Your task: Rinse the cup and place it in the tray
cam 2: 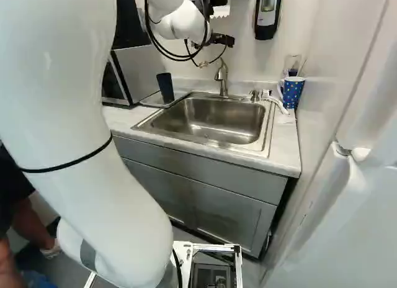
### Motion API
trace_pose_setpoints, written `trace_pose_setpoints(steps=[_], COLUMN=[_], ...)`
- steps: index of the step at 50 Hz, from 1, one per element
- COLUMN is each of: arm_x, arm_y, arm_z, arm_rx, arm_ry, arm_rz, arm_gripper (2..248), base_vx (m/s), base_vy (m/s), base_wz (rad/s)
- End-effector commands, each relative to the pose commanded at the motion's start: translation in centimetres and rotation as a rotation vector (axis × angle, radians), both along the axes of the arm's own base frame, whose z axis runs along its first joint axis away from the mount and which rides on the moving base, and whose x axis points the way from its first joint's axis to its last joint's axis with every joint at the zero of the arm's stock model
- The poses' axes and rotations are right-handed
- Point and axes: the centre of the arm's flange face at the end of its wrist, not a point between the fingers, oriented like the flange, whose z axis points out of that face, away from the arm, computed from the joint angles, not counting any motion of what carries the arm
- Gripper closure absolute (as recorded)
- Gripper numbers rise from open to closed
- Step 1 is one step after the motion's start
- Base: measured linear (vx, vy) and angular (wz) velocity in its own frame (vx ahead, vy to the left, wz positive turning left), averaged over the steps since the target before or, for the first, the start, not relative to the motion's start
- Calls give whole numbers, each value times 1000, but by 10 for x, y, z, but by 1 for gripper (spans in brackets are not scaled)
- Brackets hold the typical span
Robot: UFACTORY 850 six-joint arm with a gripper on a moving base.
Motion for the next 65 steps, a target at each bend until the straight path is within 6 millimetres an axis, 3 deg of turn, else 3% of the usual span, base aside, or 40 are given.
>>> trace_pose_setpoints(steps=[34, 65], arm_x=[-50, -111], arm_y=[-4, -3], arm_z=[-14, -29], arm_rx=[40, 86], arm_ry=[167, 334], arm_rz=[-32, -68], arm_gripper=[3, 3], base_vx=[0, 0], base_vy=[0, 0], base_wz=[0, 0])
